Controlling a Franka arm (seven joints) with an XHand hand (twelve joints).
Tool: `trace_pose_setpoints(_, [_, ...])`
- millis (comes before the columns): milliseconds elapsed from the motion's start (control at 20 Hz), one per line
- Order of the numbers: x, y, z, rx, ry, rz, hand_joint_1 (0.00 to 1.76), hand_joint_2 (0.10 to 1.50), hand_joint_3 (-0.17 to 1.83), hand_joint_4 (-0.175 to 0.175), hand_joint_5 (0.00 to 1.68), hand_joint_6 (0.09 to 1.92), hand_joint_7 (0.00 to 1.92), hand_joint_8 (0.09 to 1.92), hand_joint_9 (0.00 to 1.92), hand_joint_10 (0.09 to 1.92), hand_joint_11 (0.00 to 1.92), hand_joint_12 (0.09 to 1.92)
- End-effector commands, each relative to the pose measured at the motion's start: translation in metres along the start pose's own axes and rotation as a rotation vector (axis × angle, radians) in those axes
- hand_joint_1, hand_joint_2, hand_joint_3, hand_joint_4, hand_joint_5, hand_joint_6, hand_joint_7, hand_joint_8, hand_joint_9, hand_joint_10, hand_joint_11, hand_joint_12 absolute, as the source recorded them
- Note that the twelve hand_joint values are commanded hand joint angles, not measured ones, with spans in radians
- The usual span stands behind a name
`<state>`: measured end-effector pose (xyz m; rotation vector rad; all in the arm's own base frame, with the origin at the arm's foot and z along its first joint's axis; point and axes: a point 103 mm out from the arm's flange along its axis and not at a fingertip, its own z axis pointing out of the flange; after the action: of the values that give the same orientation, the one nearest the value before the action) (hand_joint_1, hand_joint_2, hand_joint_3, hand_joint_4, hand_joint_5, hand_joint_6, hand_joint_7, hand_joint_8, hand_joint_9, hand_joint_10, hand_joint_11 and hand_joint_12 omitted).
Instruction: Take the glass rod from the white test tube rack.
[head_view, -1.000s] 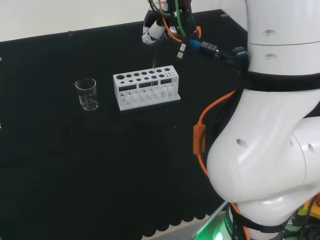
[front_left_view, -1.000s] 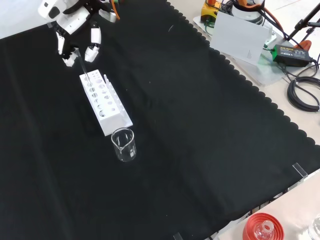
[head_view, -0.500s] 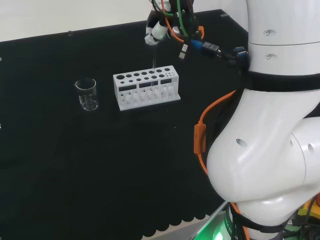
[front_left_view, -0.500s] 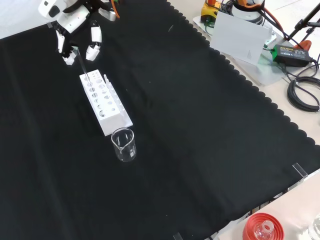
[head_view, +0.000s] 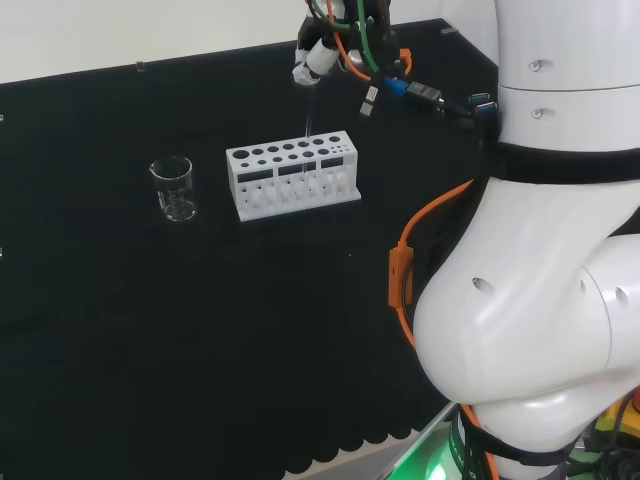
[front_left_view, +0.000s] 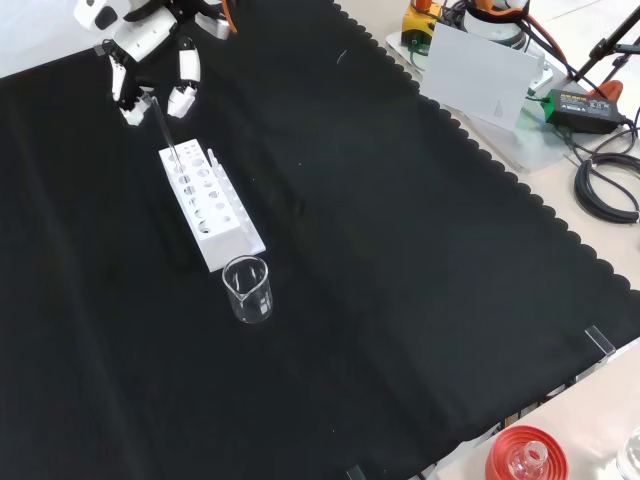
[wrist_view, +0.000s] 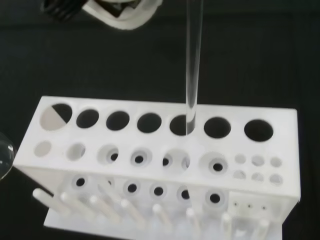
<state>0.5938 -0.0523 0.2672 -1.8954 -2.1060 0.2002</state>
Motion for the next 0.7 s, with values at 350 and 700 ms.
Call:
trace_pose_setpoints(350, [-0.0085, -0.0057, 0.0121, -0.045, -0.011, -0.014, 1.0, 0.71, 0.62, -0.175, 0.87, 0.73, 0.98, 0.68, 1.32, 0.42, 1.41, 0.89])
trace_pose_setpoints(700, [-0.0054, -0.0031, 0.0125, -0.088, -0.013, -0.006, 1.14, 0.95, 0.25, -0.165, 1.03, 0.87, 1.09, 0.66, 1.56, 0.2, 1.62, 0.67])
